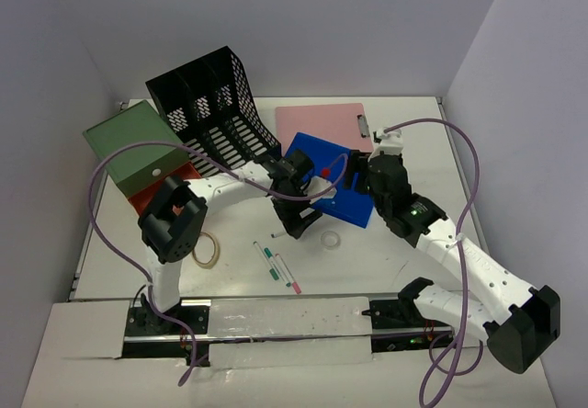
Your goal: Organize the desk
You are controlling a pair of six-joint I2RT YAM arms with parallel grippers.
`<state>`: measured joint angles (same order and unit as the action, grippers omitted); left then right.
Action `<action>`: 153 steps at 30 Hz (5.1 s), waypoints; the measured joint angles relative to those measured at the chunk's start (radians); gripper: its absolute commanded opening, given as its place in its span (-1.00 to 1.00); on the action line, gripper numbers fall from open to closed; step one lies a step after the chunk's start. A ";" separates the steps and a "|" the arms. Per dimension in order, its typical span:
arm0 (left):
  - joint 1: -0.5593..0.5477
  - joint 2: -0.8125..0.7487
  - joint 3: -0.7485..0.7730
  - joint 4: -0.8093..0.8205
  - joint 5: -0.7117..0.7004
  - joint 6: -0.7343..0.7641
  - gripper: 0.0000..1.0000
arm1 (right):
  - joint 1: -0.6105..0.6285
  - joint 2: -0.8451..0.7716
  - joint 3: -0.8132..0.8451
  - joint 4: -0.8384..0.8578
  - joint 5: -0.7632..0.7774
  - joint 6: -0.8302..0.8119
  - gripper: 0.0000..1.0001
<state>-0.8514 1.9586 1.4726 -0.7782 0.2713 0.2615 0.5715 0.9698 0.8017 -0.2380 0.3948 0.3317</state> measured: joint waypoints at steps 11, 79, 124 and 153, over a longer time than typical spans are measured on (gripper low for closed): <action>-0.048 0.073 -0.017 0.084 -0.136 0.003 -0.01 | -0.003 0.008 -0.003 -0.028 0.030 -0.015 0.54; 0.599 -0.702 -0.320 -0.100 -0.392 0.229 0.24 | 0.009 0.036 -0.026 0.005 -0.279 0.026 0.36; 0.604 -0.930 -0.328 -0.095 -0.387 0.158 0.48 | 0.630 0.718 0.161 -0.213 -0.198 0.124 -0.30; 0.606 -0.895 -0.192 -0.152 0.013 0.089 0.51 | 0.461 0.245 0.205 -0.040 -0.085 0.105 -1.00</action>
<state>-0.2459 1.0641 1.2810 -0.9307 0.2847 0.3504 1.0328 1.2146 1.0066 -0.2778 0.3093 0.4364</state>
